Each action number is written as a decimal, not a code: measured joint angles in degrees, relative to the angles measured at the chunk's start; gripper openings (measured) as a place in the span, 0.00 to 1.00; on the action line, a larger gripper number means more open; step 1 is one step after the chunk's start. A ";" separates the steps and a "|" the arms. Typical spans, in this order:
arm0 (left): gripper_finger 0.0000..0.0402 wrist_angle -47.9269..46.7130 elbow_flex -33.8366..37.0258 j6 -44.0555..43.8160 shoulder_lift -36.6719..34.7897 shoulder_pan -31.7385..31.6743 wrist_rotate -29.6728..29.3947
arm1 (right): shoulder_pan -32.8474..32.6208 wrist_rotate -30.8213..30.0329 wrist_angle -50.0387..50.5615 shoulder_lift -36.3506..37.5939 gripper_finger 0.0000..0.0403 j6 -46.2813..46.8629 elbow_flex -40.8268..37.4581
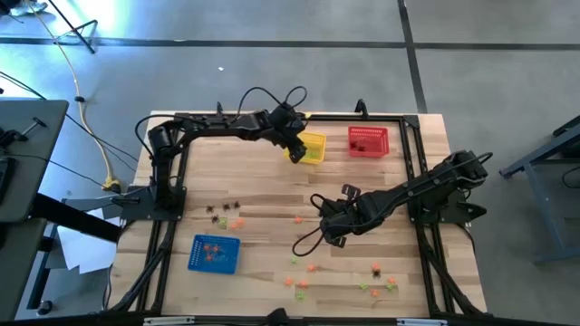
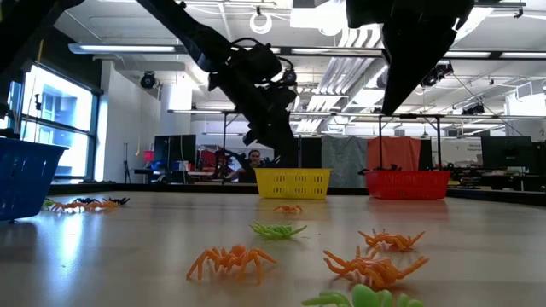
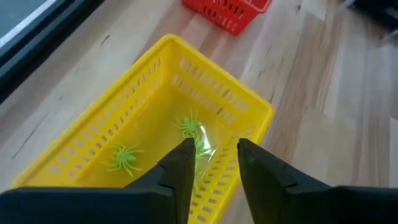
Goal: Sort Halloween decoration
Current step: Put the orange spider toy into the blue bin
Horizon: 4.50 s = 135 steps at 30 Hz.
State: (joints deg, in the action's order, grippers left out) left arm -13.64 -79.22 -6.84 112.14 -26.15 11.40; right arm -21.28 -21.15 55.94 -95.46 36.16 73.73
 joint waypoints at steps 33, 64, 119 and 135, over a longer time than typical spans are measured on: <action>0.25 -60.44 -8.05 -46.83 -33.07 58.01 -42.42 | 4.00 -1.08 -22.99 -13.16 0.21 -7.30 0.00; 0.25 -59.78 3.55 -66.55 -32.22 72.77 -46.86 | 11.61 11.72 -31.82 -23.28 0.37 -9.46 0.35; 0.25 -76.35 3.81 -73.59 -40.52 72.72 -50.43 | 6.20 27.53 -57.62 -50.37 0.00 -11.34 47.37; 0.25 -76.36 3.83 -72.40 -40.52 72.72 -48.50 | 6.08 27.65 -55.12 -53.13 0.22 -13.05 51.08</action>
State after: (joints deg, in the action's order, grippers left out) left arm -90.00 -75.40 -79.24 71.61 46.57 -37.10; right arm -15.20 6.50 0.81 -148.59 23.11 124.81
